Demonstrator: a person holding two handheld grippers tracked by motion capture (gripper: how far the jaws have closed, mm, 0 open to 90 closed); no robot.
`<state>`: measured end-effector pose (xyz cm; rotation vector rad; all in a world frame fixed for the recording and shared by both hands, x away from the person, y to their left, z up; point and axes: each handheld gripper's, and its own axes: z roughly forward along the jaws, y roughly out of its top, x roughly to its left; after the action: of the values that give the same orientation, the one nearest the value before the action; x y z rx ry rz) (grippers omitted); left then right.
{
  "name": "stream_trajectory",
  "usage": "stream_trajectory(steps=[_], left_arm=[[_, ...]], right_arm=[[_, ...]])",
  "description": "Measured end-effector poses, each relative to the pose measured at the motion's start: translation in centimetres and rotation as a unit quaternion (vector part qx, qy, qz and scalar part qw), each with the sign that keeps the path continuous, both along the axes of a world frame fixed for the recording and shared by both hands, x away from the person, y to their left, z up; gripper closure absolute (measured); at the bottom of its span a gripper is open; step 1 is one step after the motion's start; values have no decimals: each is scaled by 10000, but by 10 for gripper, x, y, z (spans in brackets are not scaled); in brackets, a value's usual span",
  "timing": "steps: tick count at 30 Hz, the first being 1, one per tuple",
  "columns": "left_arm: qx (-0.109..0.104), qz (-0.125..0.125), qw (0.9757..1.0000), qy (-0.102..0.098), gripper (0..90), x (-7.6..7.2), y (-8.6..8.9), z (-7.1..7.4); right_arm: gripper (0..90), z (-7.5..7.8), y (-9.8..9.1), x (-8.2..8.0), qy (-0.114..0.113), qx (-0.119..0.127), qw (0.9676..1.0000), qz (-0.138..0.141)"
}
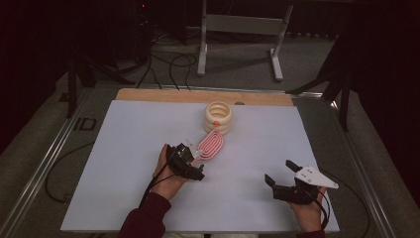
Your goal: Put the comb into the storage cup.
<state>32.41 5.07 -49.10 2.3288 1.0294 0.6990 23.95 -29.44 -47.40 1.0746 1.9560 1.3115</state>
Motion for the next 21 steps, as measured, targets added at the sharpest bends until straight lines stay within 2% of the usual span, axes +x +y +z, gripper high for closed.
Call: stream_trajectory(steps=[5, 9, 15, 19, 21], left_arm=[[48, -58, 9999, 142, 40, 4, -8, -5], [170, -41, 9997, 182, 45, 6, -14, -9], [491, 93, 9987, 113, 66, 7, -23, -14], [649, 203, 9977, 42, 129, 7, -26, -15], [686, 177, 9975, 78, 158, 8, -27, -17]], right_arm=[[83, 0, -1, 0, 21, 7, 10000, -19], [83, 0, -1, 0, 10, 6, 10000, -36], [83, 0, -2, 0, 3, 3, 10000, -50], [83, 0, -2, 0, 6, 9, 10000, -55], [83, 0, -2, 0, -3, 15, 10000, -53]])
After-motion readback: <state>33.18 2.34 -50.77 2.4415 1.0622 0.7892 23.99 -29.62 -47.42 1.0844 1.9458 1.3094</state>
